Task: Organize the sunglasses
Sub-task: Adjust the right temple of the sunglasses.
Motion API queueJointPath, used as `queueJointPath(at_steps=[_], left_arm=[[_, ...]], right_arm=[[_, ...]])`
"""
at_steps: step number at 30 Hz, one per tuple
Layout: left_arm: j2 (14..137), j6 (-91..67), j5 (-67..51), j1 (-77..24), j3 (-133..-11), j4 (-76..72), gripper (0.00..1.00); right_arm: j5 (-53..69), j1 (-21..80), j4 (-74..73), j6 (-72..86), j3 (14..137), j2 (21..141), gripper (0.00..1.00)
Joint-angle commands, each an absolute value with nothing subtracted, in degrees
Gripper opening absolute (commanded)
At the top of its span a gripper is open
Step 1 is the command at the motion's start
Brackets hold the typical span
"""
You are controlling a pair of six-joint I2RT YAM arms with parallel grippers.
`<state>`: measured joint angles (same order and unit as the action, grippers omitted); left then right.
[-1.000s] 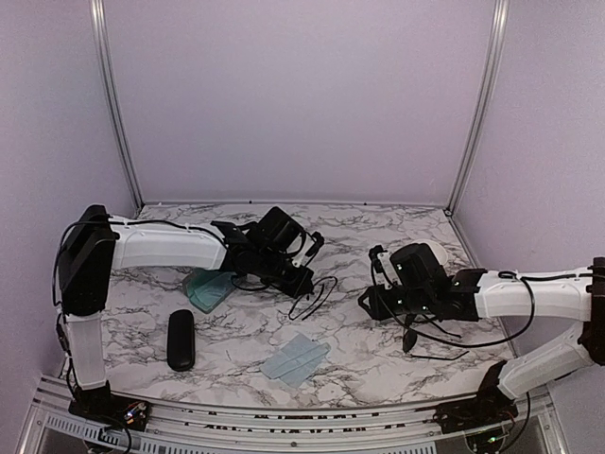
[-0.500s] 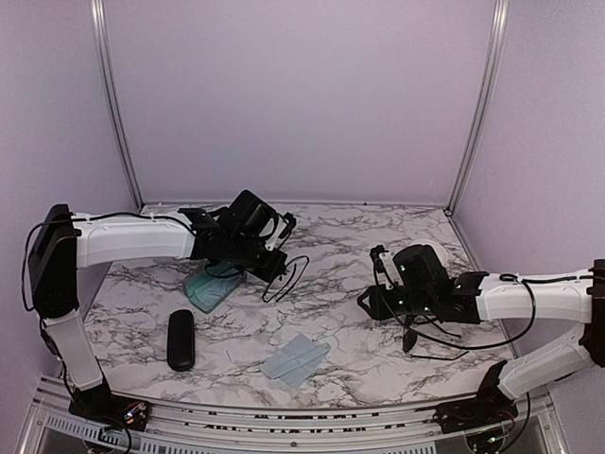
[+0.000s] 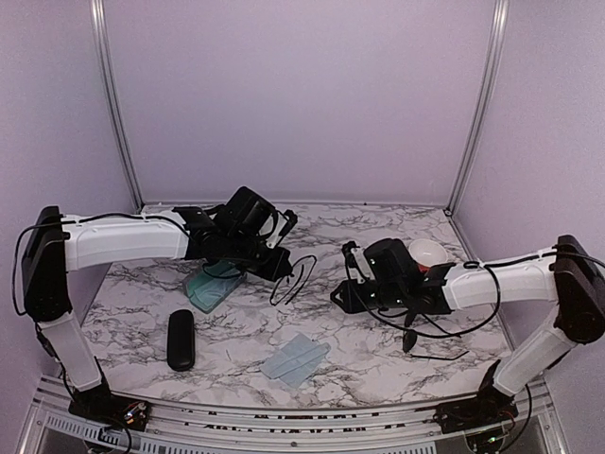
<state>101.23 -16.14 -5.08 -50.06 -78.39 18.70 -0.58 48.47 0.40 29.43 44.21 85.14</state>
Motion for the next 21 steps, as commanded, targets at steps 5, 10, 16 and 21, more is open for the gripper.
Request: queueJointPath(at_steps=[5, 10, 16, 21], left_arm=[[100.01, -19.92, -6.16, -52.36, -79.29, 17.13, 0.04], [100.53, -20.88, -5.17, -52.9, -79.28, 16.63, 0.04], [101.37, -21.75, -4.29, -53.5, -79.65, 15.94, 0.04], [102.1, -21.84, -4.04, -53.87, -80.32, 15.65, 0.04]], right_arm=[[-0.18, 50.61, 3.58, 30.44, 54.09, 93.48, 0.2], [0.47, 50.91, 4.02, 30.39, 55.95, 95.07, 0.19], [1.66, 51.04, 5.11, 31.26, 56.34, 95.44, 0.19], [2.37, 51.13, 5.8, 31.38, 56.43, 95.89, 0.19]])
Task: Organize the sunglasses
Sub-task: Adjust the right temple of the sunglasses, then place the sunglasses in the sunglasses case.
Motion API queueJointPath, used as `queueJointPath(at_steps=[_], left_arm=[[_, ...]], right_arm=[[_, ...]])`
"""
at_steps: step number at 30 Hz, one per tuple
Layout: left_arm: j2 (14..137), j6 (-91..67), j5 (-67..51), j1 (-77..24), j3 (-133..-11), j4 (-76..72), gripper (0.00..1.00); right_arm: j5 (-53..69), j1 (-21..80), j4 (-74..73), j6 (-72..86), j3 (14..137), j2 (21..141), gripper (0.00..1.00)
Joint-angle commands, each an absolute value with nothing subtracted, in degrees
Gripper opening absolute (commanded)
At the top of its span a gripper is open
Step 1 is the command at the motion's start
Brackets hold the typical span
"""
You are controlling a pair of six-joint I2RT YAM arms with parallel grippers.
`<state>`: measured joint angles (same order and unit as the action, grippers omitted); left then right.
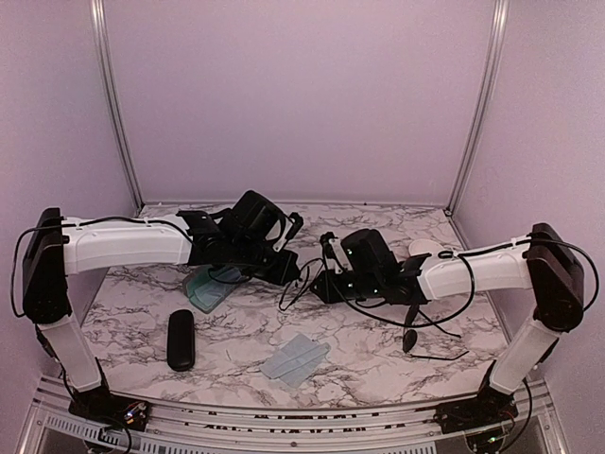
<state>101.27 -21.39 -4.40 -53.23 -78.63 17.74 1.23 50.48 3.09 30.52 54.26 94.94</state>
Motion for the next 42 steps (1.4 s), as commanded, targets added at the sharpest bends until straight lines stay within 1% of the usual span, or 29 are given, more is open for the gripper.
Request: queueJointPath(at_steps=[1, 6, 14, 18, 20, 24, 27, 30, 34, 42], left_arm=[[102.13, -21.78, -3.78, -53.88, -80.33, 15.71, 0.04], [101.84, -20.38, -1.5, -53.79, -80.92, 15.75, 0.04], [100.74, -17.71, 0.42, -51.92, -82.1, 18.03, 0.04], [99.34, -15.96, 2.34, -51.02, -81.6, 19.59, 0.04], [98.35, -14.99, 3.57, -50.6, -80.95, 20.45, 0.04], [96.25, -13.11, 6.01, -49.16, -79.85, 22.23, 0.04], [94.94, -11.25, 7.34, -48.34, -79.11, 23.39, 0.04], [93.91, -9.46, 9.31, -47.87, -78.91, 25.03, 0.04], [92.52, -4.16, 11.81, -47.49, -78.31, 27.39, 0.05], [91.84, 2.29, 24.32, -46.73, -74.42, 28.84, 0.06]], right_arm=[[2.31, 51.11, 5.53, 31.19, 56.4, 95.89, 0.19], [1.76, 51.19, 4.07, 30.3, 55.52, 94.24, 0.19], [1.02, 51.15, 3.49, 29.22, 50.13, 88.04, 0.2], [-1.61, 51.05, 2.47, 27.58, 47.02, 83.67, 0.26], [-4.28, 50.93, 0.52, 25.8, 46.47, 81.51, 0.34], [-8.0, 49.55, -2.5, 22.48, 45.92, 76.86, 0.44], [-8.15, 46.66, -2.71, 20.52, 44.92, 74.07, 0.49], [-7.91, 44.09, -3.17, 19.55, 44.19, 72.38, 0.51], [-8.37, 42.65, -3.93, 18.61, 43.03, 70.46, 0.52], [-8.71, 42.36, -4.87, 18.63, 40.35, 68.25, 0.52]])
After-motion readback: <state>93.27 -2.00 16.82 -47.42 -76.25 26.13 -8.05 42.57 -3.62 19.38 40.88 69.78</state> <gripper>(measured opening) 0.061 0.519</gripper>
